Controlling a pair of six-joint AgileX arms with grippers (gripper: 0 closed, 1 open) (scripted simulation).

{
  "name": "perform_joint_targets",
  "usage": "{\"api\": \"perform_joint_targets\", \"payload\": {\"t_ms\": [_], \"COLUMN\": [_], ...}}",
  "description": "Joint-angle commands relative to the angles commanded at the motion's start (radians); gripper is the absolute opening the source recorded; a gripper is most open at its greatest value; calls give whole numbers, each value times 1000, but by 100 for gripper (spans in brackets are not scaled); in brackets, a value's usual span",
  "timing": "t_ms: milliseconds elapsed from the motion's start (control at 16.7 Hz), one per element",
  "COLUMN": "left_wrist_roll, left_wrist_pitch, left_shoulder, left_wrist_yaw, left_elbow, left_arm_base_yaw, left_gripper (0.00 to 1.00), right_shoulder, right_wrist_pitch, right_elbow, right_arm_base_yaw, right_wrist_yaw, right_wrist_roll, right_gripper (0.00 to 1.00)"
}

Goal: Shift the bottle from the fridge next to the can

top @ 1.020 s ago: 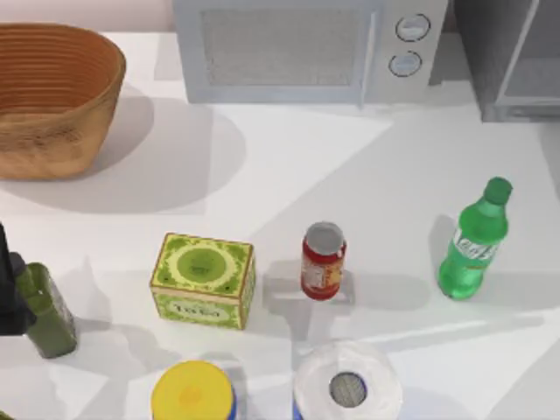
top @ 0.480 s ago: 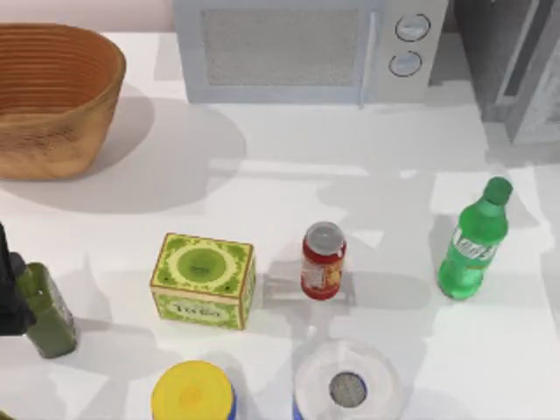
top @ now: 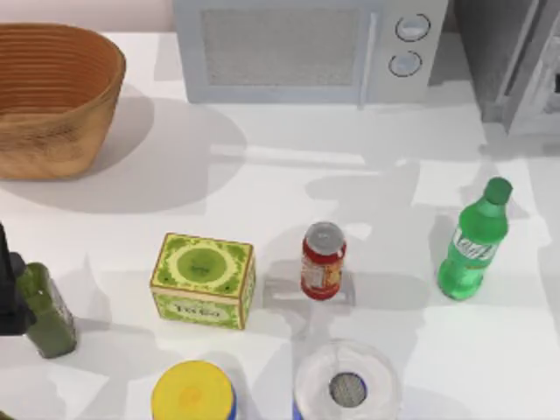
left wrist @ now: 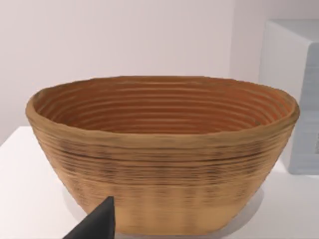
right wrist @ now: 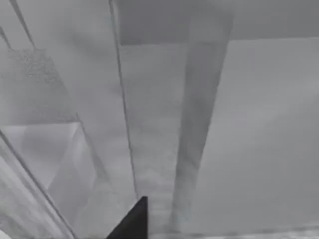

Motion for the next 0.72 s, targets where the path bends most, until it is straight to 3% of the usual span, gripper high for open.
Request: {"api": "perform_joint_targets", "payload": {"t_ms": [480,720], "left_wrist_roll": [0,0], "left_wrist_pitch": [0,0], "left_shoulder": [0,0], "left_wrist_yaw": [0,0], "left_elbow": [0,0], "left_arm_base_yaw": [0,0], "left_gripper": [100,100], "right_shoulder": [272,325], "right_wrist_pitch": [-70,-86], "right_elbow": [343,413], "right_arm_base_yaw": [3,3], "right_wrist_yaw": [5,7], "right_wrist_roll": [1,1], "right_gripper": [100,100]}}
